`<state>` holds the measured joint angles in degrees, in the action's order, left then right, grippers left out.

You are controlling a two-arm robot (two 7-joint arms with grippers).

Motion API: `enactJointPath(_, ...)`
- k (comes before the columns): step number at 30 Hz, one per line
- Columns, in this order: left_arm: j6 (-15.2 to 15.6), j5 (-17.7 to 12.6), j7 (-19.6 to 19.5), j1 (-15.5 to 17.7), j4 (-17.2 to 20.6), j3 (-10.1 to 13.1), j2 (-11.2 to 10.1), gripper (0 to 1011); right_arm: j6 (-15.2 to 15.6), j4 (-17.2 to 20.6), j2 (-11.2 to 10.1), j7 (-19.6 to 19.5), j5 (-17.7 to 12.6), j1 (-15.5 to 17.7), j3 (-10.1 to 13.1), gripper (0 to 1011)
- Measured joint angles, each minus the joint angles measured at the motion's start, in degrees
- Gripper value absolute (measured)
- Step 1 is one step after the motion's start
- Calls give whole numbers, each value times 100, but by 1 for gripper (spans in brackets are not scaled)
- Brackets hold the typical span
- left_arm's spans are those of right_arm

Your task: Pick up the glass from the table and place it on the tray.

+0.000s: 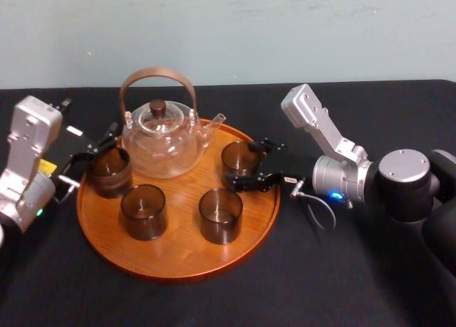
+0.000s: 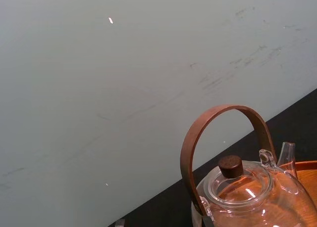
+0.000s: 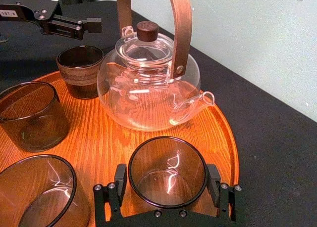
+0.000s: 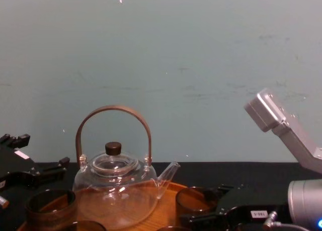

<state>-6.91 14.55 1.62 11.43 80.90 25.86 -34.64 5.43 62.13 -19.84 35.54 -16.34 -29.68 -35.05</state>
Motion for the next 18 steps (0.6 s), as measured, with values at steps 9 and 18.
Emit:
enactJointPath(9,0,0,0,0,0,0,0,1001,4,4,-3,5,-6,0,0,1003)
enactJointPath(18,0,0,0,0,0,0,0,1001,4,6,-4,12,-10,2,0,1002)
